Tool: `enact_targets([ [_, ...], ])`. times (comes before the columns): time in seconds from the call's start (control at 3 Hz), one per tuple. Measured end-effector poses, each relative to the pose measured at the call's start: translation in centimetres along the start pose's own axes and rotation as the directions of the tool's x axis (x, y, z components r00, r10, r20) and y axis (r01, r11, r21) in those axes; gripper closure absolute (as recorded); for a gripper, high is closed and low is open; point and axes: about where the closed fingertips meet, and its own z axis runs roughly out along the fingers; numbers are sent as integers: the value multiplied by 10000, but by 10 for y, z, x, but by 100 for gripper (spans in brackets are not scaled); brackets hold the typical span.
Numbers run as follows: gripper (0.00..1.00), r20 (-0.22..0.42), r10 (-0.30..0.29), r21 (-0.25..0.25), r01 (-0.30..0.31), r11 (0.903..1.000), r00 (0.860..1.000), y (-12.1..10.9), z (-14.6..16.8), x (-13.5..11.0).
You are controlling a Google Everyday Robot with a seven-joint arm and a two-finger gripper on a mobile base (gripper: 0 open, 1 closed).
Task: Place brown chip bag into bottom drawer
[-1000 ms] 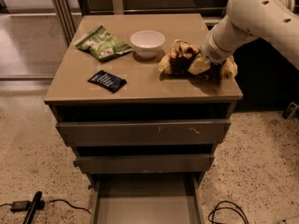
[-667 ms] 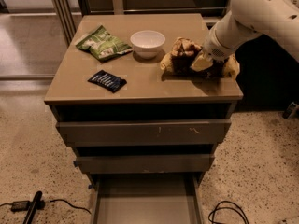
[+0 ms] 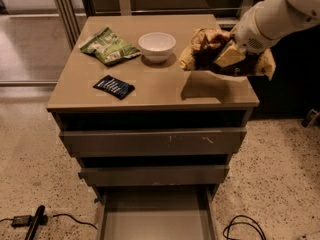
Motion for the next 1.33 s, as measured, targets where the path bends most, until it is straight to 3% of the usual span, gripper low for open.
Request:
enact_targets([
  [0.67, 100, 1033, -225, 407, 184, 9990, 9944, 33, -67, -6],
  [1.0, 100, 1134, -34, 621, -37, 9981, 9935, 72, -104, 12],
  [1.33, 100, 1110, 643, 434, -694, 9966, 9917, 150, -137, 58],
])
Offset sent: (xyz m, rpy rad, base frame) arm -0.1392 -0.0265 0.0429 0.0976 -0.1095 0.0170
